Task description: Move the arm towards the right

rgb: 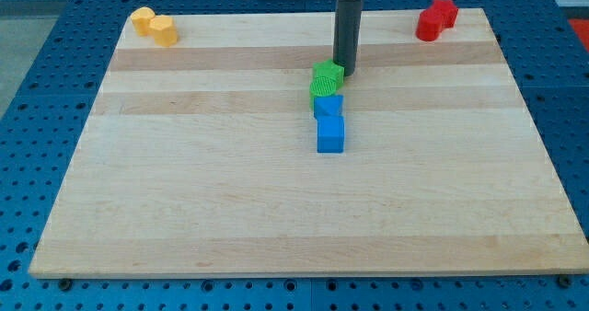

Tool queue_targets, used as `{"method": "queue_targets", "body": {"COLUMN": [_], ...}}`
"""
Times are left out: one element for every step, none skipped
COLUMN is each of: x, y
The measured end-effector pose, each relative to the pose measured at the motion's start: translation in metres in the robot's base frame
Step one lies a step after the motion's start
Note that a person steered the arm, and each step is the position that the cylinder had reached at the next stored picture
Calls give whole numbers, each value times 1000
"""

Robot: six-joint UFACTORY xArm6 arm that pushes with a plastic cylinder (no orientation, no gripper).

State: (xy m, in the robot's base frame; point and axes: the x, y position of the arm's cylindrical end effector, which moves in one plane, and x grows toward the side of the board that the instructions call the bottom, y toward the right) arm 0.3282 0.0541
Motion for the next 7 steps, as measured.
{"method": "queue_targets", "body": {"x": [0, 0, 0, 1, 1, 1, -12], "y": [4, 38, 47, 69, 124, 187, 233]}}
